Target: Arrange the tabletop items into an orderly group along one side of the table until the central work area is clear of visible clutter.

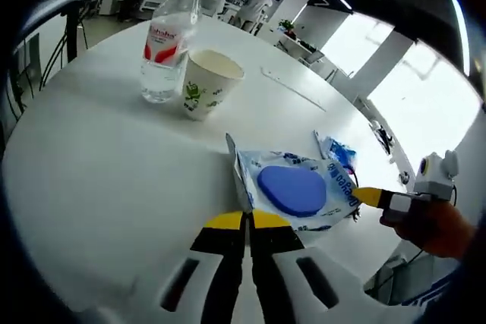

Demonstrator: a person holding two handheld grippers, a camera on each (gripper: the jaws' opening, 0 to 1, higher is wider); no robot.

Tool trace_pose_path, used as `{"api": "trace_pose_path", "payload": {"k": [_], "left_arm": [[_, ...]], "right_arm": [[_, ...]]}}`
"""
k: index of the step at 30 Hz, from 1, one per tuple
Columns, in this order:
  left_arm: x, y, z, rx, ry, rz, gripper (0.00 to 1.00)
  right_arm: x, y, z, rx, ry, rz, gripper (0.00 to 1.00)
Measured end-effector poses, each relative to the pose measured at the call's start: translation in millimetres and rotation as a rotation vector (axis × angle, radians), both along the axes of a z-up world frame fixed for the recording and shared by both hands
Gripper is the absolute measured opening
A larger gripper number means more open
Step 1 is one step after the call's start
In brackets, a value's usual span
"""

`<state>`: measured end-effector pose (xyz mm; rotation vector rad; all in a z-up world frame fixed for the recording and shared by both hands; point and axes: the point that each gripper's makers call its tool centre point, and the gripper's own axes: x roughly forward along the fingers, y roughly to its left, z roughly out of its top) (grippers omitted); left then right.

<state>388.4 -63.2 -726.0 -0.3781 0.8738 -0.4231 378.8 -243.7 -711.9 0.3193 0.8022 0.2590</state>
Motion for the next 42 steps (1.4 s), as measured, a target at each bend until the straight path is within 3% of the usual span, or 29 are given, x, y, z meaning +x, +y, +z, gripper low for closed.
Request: {"api": "trace_pose_path", "payload": {"k": [9,16,26,42], "left_arm": [[24.3,-9,1.0,-0.021,-0.007,0.002,0.00],[48.9,-17,-1.3,-0.043,0.003,0.009,0.00],[81.2,-21,-12.2,-0.077,0.030,0.074,0.00],[100.4,-18,-25.5,-0.089,0.058,0.134,0.00]], "right_arm": [[17,-9,-2.8,-0.003,0.004,-0.007,0.00],[46,-17,-3.0,-0.027,-0.007,0.007,0.00],[72,-23,-11.4,-0.026,0.006,-0.001,0.00],[96,-27,-26.9,-0.003,0.022,0.005,0.00]]}}
